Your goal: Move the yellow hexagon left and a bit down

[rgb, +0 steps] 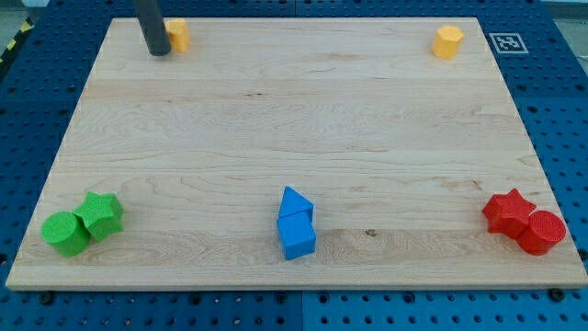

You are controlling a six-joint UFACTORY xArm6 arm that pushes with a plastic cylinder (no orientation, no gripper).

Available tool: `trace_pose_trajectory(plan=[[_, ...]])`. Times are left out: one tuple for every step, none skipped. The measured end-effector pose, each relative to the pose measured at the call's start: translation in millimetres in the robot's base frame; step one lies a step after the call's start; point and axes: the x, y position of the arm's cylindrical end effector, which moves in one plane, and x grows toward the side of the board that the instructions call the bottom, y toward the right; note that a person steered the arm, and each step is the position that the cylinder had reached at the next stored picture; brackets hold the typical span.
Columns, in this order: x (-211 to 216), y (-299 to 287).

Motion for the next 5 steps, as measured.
trace_pose_trajectory(plan=[[22,55],[22,126],[22,211],[22,304],[22,392]])
